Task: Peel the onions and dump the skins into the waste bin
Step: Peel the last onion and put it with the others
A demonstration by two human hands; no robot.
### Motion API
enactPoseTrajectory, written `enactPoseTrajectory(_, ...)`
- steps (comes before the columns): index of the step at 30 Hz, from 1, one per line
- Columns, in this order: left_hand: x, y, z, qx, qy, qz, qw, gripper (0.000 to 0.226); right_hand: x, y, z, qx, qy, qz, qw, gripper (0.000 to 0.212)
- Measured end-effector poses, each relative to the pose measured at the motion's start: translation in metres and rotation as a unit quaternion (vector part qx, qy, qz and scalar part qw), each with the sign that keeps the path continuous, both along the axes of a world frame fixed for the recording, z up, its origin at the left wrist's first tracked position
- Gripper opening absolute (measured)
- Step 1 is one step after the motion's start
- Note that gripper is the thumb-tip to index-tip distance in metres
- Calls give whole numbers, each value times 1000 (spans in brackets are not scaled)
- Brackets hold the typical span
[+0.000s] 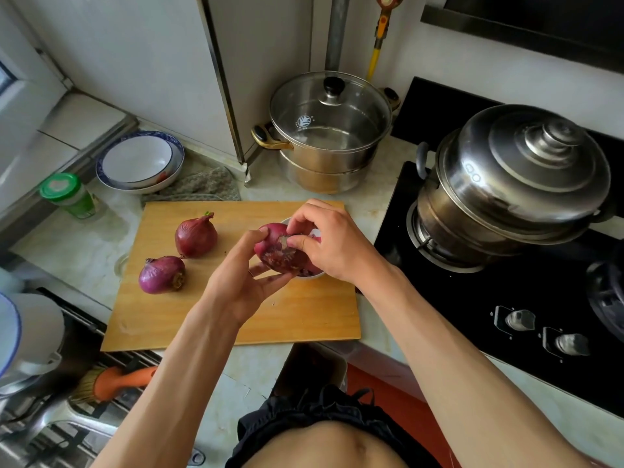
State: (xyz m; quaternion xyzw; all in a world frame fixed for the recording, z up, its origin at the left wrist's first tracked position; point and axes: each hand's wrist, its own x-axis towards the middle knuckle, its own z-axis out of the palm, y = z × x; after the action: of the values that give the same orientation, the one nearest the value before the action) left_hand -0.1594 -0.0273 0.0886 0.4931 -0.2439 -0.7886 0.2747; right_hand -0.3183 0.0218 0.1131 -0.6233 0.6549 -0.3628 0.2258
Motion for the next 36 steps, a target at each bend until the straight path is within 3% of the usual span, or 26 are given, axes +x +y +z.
enactPoseTrajectory(23, -9, -3, 5, -9, -4, 1, 1000, 24, -7, -4, -17, -78, -16, -33, 996, 11)
enactPoseTrajectory(27, -10, -3, 4, -23, -12, 11, 1000, 19, -13, 0, -24, -38, -134, -114, 984, 15)
enactPoseTrajectory(31, -7, -5, 3, -19, -15, 24, 999, 16, -21, 0, -37, 12, -99, -162, 982, 14)
enactPoseTrajectory(36, -8, -4, 2, -32, 5, 18, 999, 17, -25, -7, -50, 67, -42, -140, 987, 14)
